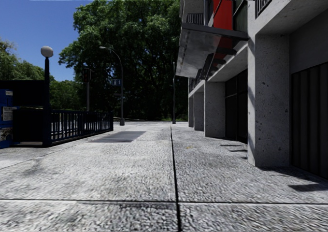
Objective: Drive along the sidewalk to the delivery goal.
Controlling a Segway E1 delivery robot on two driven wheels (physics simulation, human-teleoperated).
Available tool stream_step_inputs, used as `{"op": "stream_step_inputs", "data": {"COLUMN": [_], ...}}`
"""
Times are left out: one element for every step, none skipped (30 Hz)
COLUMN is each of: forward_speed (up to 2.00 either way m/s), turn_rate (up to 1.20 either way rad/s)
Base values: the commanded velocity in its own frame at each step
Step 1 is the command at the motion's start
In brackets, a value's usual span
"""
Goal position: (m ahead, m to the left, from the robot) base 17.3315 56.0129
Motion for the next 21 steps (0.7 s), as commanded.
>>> {"op": "stream_step_inputs", "data": {"forward_speed": [2.0,2.0,2.0,2.0,2.0,2.0,2.0,2.0,2.0,2.0,2.0,2.0,2.0,2.0,2.0,2.0,2.0,2.0,2.0,2.0,2.0], "turn_rate": [0.0,0.0,0.0,0.0,0.0,0.0,0.0,0.0,0.0,0.0,0.0,0.0,0.0,0.0,0.0,0.0,0.0,0.0,0.0,0.0,0.0]}}
